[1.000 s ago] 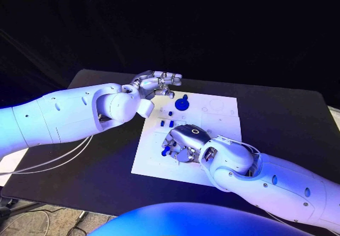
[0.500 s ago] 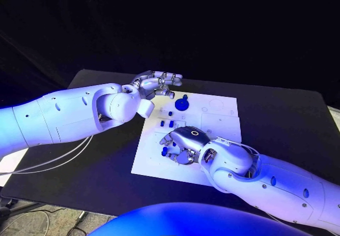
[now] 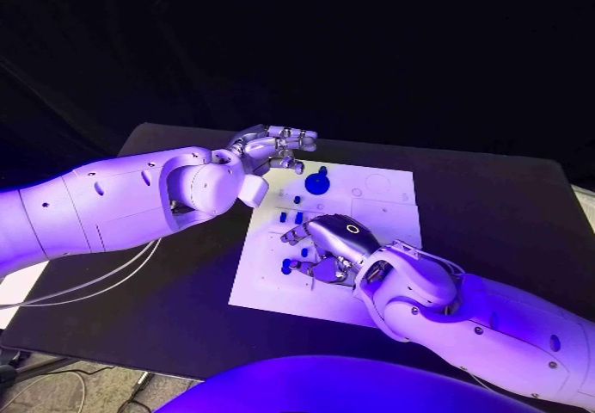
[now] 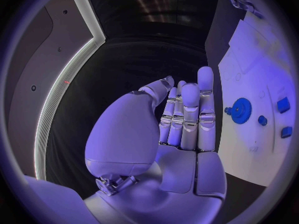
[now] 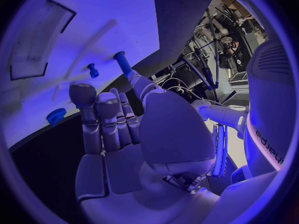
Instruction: Assemble the parts on the task board
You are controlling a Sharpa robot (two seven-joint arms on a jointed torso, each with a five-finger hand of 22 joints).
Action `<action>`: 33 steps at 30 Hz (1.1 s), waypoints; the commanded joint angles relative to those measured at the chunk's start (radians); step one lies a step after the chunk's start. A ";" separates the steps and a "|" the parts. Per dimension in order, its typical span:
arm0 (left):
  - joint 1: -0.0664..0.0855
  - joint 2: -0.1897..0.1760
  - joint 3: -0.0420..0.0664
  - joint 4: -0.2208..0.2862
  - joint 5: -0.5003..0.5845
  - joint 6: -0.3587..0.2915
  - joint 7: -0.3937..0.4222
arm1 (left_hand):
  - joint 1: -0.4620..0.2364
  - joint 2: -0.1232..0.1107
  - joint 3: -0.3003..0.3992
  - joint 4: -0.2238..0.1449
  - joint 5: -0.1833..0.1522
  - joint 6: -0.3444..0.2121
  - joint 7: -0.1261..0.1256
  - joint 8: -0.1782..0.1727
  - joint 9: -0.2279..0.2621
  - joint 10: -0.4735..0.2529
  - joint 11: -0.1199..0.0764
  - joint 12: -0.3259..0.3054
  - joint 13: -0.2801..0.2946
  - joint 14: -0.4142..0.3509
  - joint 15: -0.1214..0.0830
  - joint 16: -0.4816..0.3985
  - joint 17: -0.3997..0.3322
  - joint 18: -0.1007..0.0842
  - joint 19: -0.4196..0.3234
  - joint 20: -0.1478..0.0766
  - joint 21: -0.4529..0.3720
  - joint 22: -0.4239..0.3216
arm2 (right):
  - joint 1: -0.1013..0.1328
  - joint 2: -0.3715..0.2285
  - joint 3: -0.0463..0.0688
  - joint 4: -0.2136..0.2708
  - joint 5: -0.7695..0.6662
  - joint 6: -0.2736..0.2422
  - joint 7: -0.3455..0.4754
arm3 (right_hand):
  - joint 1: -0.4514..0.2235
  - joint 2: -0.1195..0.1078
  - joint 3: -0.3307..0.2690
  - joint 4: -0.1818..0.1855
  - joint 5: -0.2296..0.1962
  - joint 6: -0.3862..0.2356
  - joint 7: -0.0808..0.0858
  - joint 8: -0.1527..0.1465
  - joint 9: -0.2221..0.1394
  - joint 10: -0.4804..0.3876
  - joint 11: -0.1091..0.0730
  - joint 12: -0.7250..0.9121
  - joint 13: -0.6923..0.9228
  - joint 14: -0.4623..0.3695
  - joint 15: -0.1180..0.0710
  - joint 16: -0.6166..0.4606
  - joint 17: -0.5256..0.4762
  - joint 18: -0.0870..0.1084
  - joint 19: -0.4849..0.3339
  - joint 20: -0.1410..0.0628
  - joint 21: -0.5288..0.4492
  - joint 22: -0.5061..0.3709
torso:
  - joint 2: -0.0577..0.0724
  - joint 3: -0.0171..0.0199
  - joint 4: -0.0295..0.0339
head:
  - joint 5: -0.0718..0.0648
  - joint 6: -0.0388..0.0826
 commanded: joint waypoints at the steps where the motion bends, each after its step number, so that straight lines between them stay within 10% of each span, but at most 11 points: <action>1: 0.000 -0.001 0.001 0.000 -0.003 0.019 0.002 | 0.005 0.006 -0.005 -0.003 0.004 -0.004 0.000 0.002 -0.001 -0.006 -0.001 0.005 0.001 -0.006 -0.001 -0.001 -0.001 0.009 -0.006 -0.001 -0.005 -0.001 | 0.000 -0.048 0.014 0.042 0.040 -0.074 -0.004 | 0.006 0.006 -0.008 0.000 0.008 0.014 -0.002 0.005 0.001 0.026 -0.005 0.018 0.001 0.008 -0.005 0.011 0.007 0.004 0.014 0.002 0.013 0.011 | -0.001 0.0007 -0.0029 | -0.008 0.004; 7: 0.000 -0.009 0.000 0.002 -0.003 0.017 0.001 | 0.005 0.006 -0.005 -0.003 0.004 -0.004 0.000 0.002 -0.001 -0.006 -0.001 0.005 0.001 -0.006 -0.001 -0.001 -0.001 0.009 -0.006 -0.001 -0.005 -0.001 | 0.002 -0.213 0.060 0.119 0.245 -0.087 -0.143 | -0.058 -0.008 -0.049 0.057 0.026 0.084 0.002 0.026 0.009 0.192 -0.022 0.092 0.014 0.050 -0.016 0.079 0.081 -0.014 0.064 -0.004 0.092 0.095 | -0.006 -0.0023 -0.0116 | -0.040 0.021; 12: 0.000 -0.021 0.000 0.006 -0.003 0.016 0.001 | 0.005 0.006 -0.005 -0.003 0.004 -0.004 0.000 0.002 -0.001 -0.006 -0.001 0.005 0.001 -0.006 -0.001 -0.001 -0.001 0.009 -0.006 -0.001 -0.005 -0.001 | 0.000 -0.362 0.079 0.173 0.353 -0.098 -0.253 | -0.128 -0.034 -0.124 0.126 0.107 0.124 -0.042 0.040 0.010 0.397 -0.074 0.204 0.087 0.096 -0.057 0.236 0.273 -0.057 0.156 -0.040 0.290 0.309 | -0.007 -0.0012 -0.0298 | -0.075 0.033; 15: 0.000 -0.026 0.000 0.007 -0.003 0.017 0.001 | 0.005 0.006 -0.005 -0.003 0.004 -0.004 0.000 0.002 -0.001 -0.006 -0.001 0.005 0.001 -0.006 -0.001 -0.001 -0.001 0.009 -0.006 -0.001 -0.005 -0.001 | -0.013 -0.409 0.082 0.195 0.367 -0.099 -0.296 | -0.157 -0.042 -0.178 0.162 0.181 0.120 -0.052 0.041 0.008 0.447 -0.089 0.284 0.159 0.103 -0.067 0.274 0.319 -0.067 0.174 -0.058 0.337 0.362 | -0.007 0.0010 -0.0379 | -0.083 0.038; 17: 0.000 -0.028 -0.001 0.008 -0.003 0.018 0.001 | 0.005 0.006 -0.005 -0.003 0.004 -0.004 0.000 0.002 -0.001 -0.006 -0.001 0.005 0.001 -0.006 -0.001 -0.001 -0.001 0.009 -0.006 -0.001 -0.005 -0.001 | -0.028 -0.439 0.084 0.211 0.363 -0.093 -0.322 | -0.161 -0.033 -0.259 0.215 0.199 0.131 -0.059 0.062 0.013 0.456 -0.106 0.590 0.503 0.109 -0.086 0.329 0.385 -0.079 0.184 -0.065 0.381 0.410 | -0.007 0.0012 -0.0446 | -0.092 0.043; 22: 0.000 -0.029 -0.001 0.010 -0.003 0.020 0.000 | 0.005 0.006 -0.005 -0.003 0.004 -0.004 0.000 0.002 -0.001 -0.006 -0.001 0.005 0.001 -0.006 -0.001 -0.001 -0.001 0.009 -0.006 -0.001 -0.005 -0.001 | -0.048 -0.473 0.085 0.233 0.299 -0.066 -0.355 | -0.135 0.022 -0.348 0.251 0.207 0.144 -0.067 0.105 0.036 0.435 -0.102 0.944 0.936 0.119 -0.082 0.418 0.511 -0.094 0.203 -0.066 0.451 0.493 | -0.008 0.0022 -0.0520 | -0.103 0.046; 33: 0.000 -0.026 -0.001 0.012 -0.003 0.022 -0.001 | 0.005 0.006 -0.005 -0.003 0.004 -0.004 0.000 0.002 -0.001 -0.006 -0.001 0.005 0.001 -0.006 -0.001 -0.001 -0.001 0.009 -0.006 -0.001 -0.005 -0.001 | -0.068 -0.447 0.085 0.222 0.203 -0.001 -0.373 | -0.128 0.057 -0.409 0.253 0.211 0.137 -0.071 0.130 0.065 0.445 -0.099 1.046 1.083 0.126 -0.078 0.453 0.566 -0.101 0.213 -0.066 0.483 0.532 | -0.008 -0.0003 -0.0449 | -0.109 0.042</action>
